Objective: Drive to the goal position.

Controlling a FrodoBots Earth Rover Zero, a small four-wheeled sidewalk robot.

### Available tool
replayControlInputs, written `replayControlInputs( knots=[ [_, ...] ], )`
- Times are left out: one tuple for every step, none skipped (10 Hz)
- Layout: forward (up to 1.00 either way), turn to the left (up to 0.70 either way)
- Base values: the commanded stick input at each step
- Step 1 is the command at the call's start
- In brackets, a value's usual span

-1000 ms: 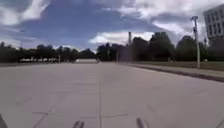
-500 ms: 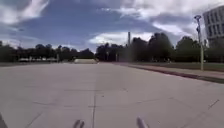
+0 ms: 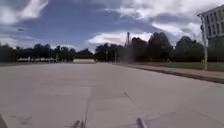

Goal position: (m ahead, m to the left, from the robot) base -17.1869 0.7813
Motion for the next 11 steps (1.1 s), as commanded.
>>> replayControlInputs(
  knots=[
    [1.0, 0.4],
    [1.0, 0.4],
    [1.0, 0.4],
    [1.0, 0.4],
    [1.0, 0.4],
    [1.0, 0.26],
    [1.0, 0.13],
    [1.0, 0.0],
    [1.0, 0.0],
    [1.0, 0.0],
    [1.0, 0.0]
  ],
)
